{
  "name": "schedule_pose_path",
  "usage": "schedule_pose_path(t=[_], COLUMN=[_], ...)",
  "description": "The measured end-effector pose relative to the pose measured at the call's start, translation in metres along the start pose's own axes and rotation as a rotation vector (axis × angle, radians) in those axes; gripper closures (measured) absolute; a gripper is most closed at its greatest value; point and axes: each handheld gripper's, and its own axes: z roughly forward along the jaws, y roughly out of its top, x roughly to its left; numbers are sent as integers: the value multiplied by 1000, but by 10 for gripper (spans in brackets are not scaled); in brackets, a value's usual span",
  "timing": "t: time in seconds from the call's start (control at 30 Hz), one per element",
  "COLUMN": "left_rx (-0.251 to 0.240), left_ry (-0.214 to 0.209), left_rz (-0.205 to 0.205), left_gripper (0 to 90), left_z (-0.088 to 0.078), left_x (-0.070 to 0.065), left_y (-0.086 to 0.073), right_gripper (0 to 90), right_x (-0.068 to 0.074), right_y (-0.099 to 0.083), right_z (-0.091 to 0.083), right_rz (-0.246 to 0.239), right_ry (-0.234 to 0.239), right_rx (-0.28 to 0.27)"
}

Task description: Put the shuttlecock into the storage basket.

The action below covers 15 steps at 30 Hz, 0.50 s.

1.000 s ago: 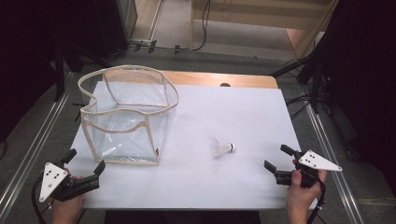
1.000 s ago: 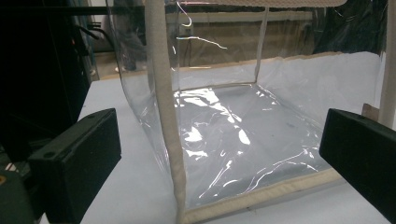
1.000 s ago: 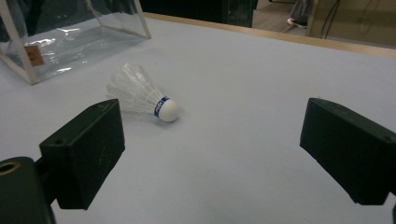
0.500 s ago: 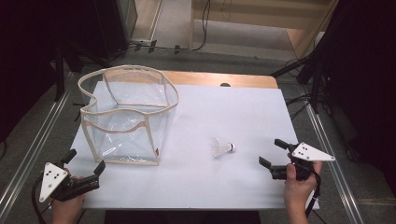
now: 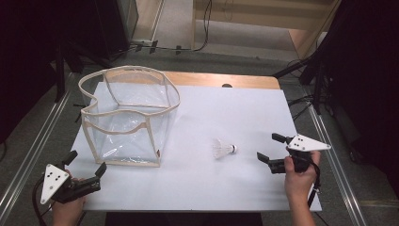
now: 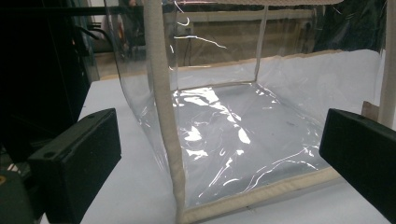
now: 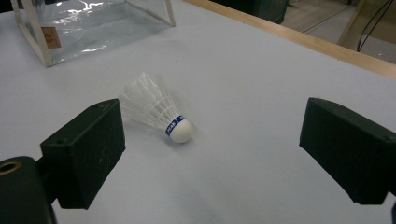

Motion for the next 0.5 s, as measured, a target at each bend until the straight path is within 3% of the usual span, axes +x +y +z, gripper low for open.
schedule_pose_path(t=[0.1, 0.17, 0.5], left_rx=[-2, -1, -1], left_ry=[-1, -2, -2], left_rz=[-1, 1, 1], left_gripper=[0, 0, 0], left_z=[0, 0, 0], left_x=[0, 0, 0], left_y=[0, 0, 0], right_gripper=[54, 113, 116], right_x=[-2, -4, -12], right_y=[5, 8, 18], right_z=[3, 5, 20], right_rz=[-14, -21, -47], right_ry=[8, 16, 62], right_rx=[17, 27, 88])
